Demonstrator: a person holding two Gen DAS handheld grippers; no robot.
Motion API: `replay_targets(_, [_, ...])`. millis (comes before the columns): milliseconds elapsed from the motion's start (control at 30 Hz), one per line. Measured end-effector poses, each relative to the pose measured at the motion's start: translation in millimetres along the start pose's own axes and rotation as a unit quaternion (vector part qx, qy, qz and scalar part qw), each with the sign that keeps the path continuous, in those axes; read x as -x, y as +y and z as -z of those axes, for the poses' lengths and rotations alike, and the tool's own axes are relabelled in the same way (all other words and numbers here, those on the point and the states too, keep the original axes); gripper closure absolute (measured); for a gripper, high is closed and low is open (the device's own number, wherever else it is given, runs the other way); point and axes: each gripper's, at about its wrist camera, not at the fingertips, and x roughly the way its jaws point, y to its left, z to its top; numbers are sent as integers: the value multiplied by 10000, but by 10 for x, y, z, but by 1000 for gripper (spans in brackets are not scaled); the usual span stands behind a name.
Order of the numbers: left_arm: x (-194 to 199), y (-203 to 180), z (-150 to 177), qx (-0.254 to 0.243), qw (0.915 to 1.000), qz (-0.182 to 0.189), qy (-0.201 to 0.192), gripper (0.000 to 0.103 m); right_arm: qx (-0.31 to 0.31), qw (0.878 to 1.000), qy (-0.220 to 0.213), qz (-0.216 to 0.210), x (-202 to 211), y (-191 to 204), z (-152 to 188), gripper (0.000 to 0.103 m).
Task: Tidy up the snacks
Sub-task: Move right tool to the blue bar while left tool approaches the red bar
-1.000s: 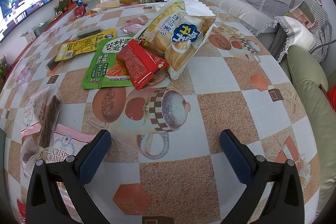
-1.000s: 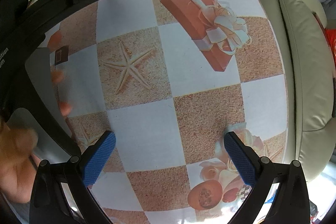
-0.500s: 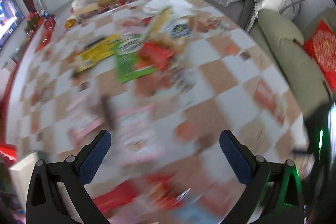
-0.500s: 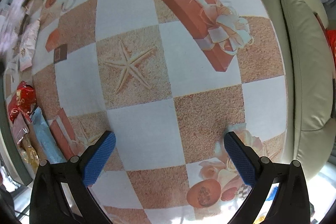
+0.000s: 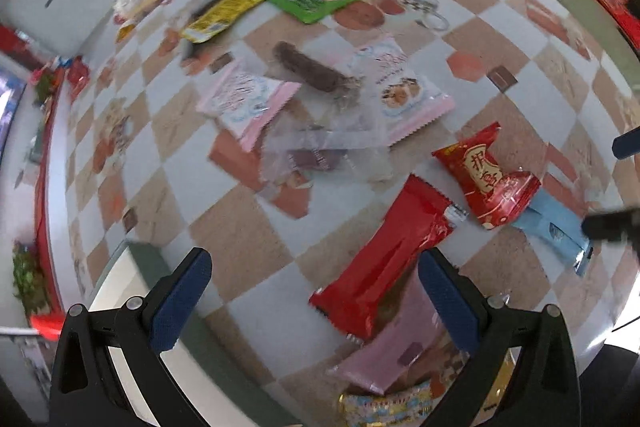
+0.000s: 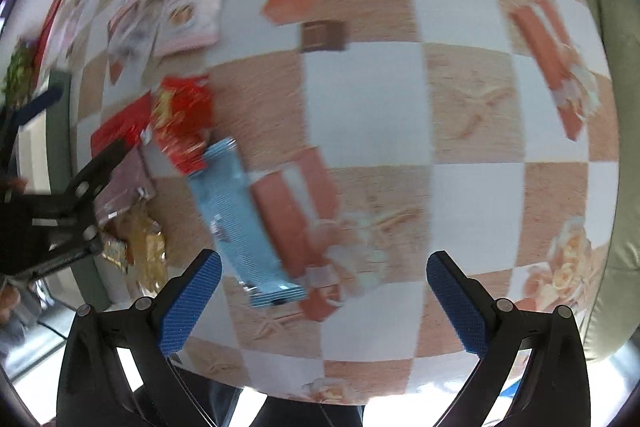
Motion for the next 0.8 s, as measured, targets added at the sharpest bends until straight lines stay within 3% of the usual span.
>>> replay_targets(133, [-161, -47, -89, 100, 9996, -211, 165, 0, 98, 9998, 115, 111, -90, 109, -91, 0])
replay_targets(200, [-194, 119, -87, 797, 9964, -187, 225, 0, 14, 9995, 96, 296, -95, 113, -121, 0])
replay_targets(267, [-257, 339, -32, 1604, 9859, -56, 475, 0, -327, 9987, 113, 376, -107, -19, -171, 0])
replay_targets(333, [-287, 481, 34, 2043, 9766, 121, 663, 0, -457, 9986, 114, 244, -100, -122, -204, 0])
replay_targets(500, [-195, 505, 46, 1915, 9796, 254, 556, 0, -71, 9997, 171, 187, -77, -12, -238, 0])
replay_targets(667, [-207, 396, -72, 1421, 9885, 150, 505, 0, -413, 9989, 195, 107, -83, -35, -175, 0])
replay_targets(800, [-268, 352, -178, 1050, 9932, 89, 491, 0, -397, 9989, 210, 169, -129, -281, -148, 0])
